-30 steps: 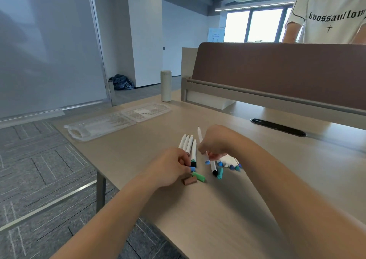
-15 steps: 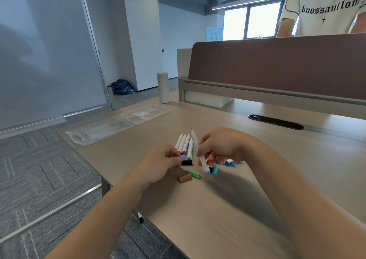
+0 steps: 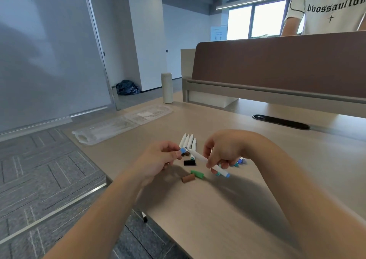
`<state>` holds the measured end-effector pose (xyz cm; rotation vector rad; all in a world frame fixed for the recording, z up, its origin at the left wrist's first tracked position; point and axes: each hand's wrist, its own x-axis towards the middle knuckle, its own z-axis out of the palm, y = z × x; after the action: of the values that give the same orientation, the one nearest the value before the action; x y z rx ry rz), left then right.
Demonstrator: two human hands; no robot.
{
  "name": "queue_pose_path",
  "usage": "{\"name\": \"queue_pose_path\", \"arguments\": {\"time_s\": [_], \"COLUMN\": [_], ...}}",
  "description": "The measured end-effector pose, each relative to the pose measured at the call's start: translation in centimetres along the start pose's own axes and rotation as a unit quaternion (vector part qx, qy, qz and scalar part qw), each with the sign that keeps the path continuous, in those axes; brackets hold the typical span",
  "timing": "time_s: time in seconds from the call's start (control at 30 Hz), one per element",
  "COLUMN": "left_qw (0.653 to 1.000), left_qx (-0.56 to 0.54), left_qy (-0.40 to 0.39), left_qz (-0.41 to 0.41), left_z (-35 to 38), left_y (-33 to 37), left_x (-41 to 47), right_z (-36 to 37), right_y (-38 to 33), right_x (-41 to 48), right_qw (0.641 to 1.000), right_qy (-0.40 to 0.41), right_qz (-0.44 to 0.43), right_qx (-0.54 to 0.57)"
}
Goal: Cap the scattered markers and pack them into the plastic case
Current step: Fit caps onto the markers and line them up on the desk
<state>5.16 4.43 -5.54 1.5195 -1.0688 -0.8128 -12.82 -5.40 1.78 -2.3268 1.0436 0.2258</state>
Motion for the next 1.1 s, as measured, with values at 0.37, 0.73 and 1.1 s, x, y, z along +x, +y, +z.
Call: {"name": "queue_pose_path", "arguments": {"time_s": [0.37, 0.73, 1.1], "left_qw": [1.000, 0.998, 0.991], "left_qx": [-0.022, -0.056, -0.123], "left_qy": [-0.006, 0.005, 0.037], "left_qz": [-0.006, -0.023, -0.045], "left_z": [-0.14, -0.04, 0.57], "left_y": [-0.04, 0.00, 0.00], "left_x": [-0.11, -0.27, 0.20], "right_z": [0.01, -0.22, -0.29], "right_y": [-0.41, -0.22, -0.19], "right_x": [-0.02, -0.17, -0.03], "right_qw": [0.999, 0.998, 0.999], "right_qy": [0.003, 0.011, 0.017], "right_qz": [-0.002, -0.007, -0.011], "right_qx": [-0.051, -0.054, -0.050]}}
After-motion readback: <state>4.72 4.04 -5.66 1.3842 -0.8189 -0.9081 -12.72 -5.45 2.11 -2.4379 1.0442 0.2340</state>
